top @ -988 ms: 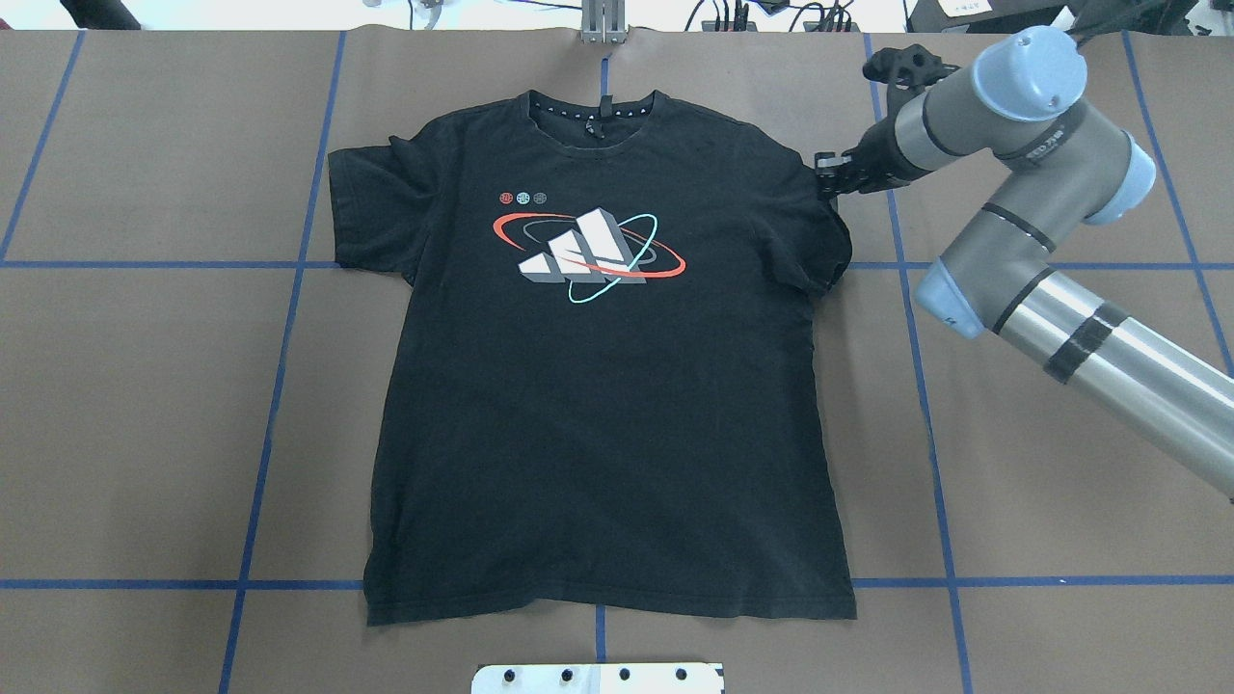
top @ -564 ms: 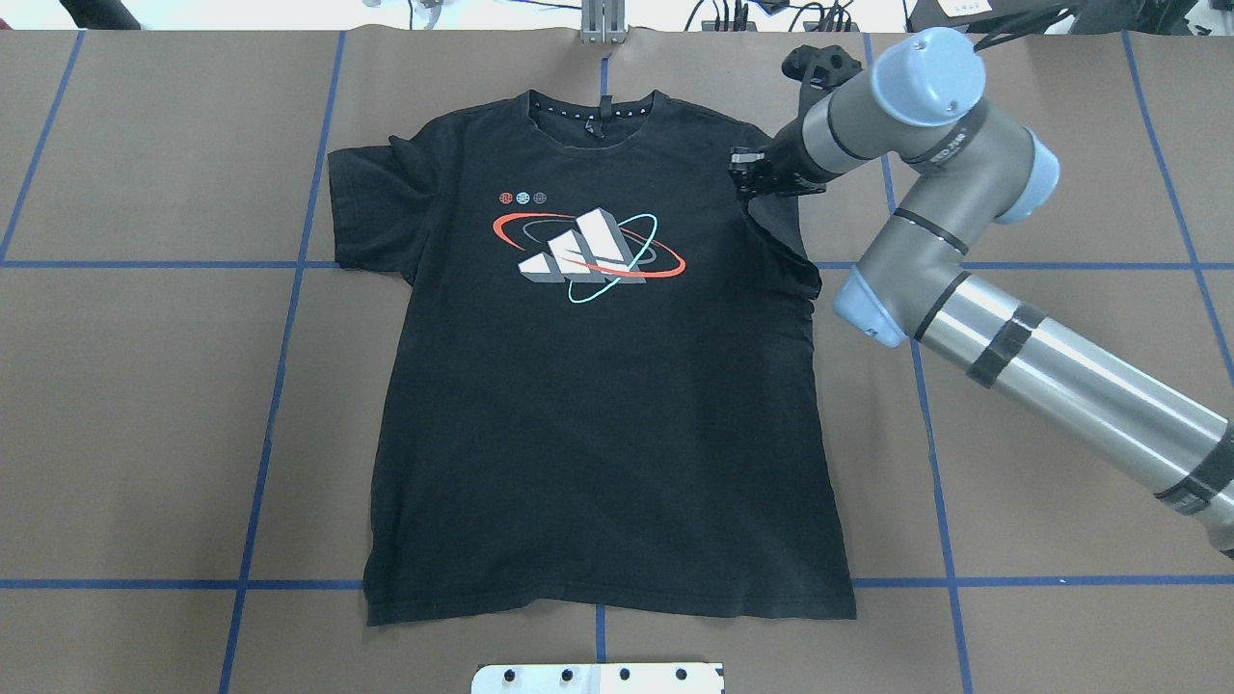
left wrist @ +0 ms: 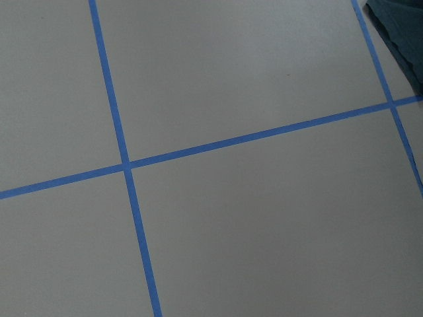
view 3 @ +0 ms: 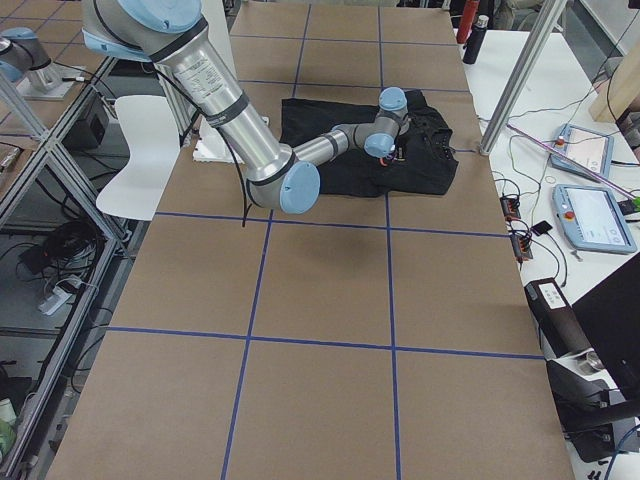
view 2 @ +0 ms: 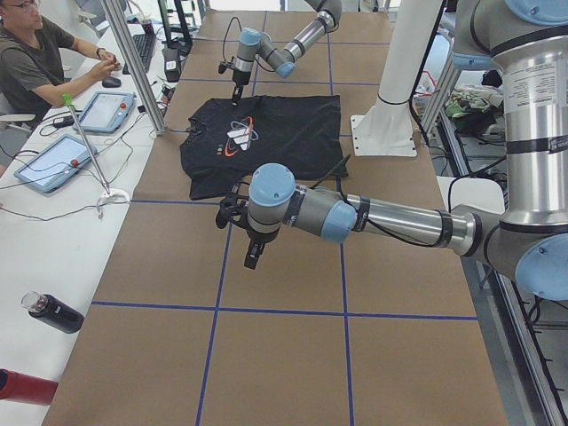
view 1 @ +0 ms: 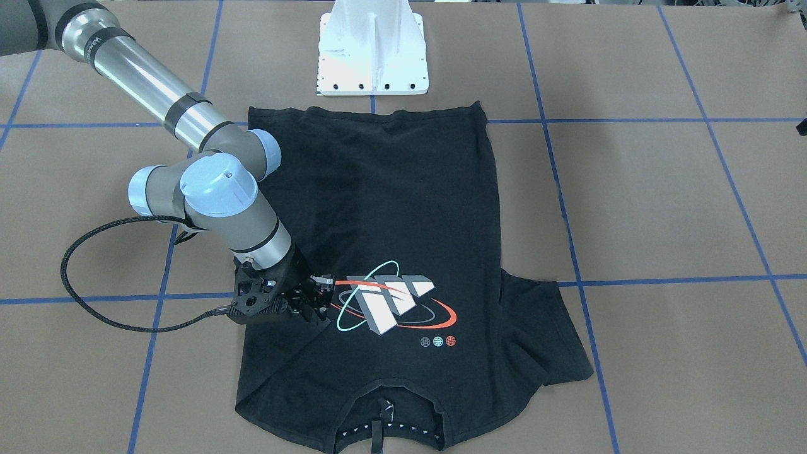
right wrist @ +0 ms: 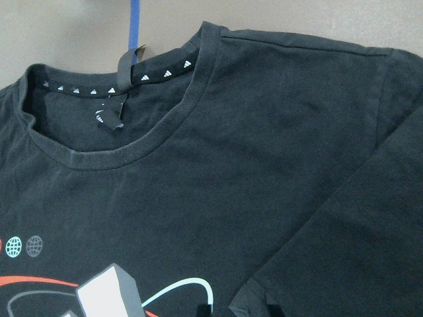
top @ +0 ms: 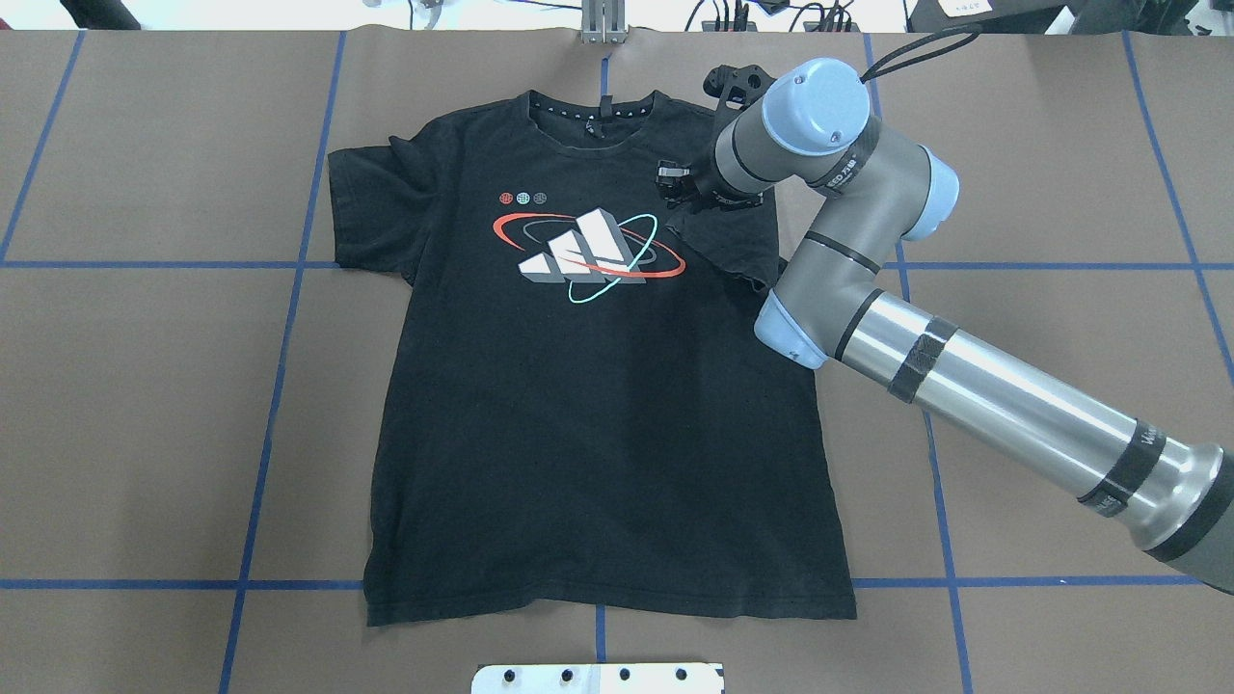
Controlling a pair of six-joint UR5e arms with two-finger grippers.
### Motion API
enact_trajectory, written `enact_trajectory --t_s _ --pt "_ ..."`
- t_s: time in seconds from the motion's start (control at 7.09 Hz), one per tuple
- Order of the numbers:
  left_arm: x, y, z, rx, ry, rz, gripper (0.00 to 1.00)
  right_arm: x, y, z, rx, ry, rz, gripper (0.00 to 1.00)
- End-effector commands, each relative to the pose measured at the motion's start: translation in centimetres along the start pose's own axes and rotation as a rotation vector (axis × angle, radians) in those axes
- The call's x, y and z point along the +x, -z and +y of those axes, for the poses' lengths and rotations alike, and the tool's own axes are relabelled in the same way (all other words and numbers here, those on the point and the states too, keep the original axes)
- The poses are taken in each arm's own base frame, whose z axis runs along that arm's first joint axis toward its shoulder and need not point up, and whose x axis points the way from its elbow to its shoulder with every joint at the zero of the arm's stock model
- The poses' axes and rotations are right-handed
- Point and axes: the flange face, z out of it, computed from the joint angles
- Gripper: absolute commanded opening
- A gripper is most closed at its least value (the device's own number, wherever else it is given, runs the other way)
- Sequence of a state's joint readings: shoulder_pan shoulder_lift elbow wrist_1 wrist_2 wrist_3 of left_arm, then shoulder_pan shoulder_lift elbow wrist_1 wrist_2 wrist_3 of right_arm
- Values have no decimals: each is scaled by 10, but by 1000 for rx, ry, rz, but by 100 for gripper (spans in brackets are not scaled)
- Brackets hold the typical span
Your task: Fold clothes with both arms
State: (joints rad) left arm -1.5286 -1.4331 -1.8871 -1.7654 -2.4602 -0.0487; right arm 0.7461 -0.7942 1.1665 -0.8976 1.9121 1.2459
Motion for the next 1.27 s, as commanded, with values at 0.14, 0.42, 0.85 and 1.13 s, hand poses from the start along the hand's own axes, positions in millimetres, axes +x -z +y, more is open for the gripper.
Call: enact_trajectory --t_s 0.14,0.42,0.85,1.13 --pt "36 -9 -89 90 18 35 100 16 30 18 5 11 -47 100" --pt "55 -80 -167 104 -24 90 100 49 65 49 -13 14 -81 100" --pt "141 -191 -231 67 -127 138 99 79 106 78 -11 15 -112 100" --pt "156 -246 -256 125 -148 117 90 95 120 93 -26 18 -119 100"
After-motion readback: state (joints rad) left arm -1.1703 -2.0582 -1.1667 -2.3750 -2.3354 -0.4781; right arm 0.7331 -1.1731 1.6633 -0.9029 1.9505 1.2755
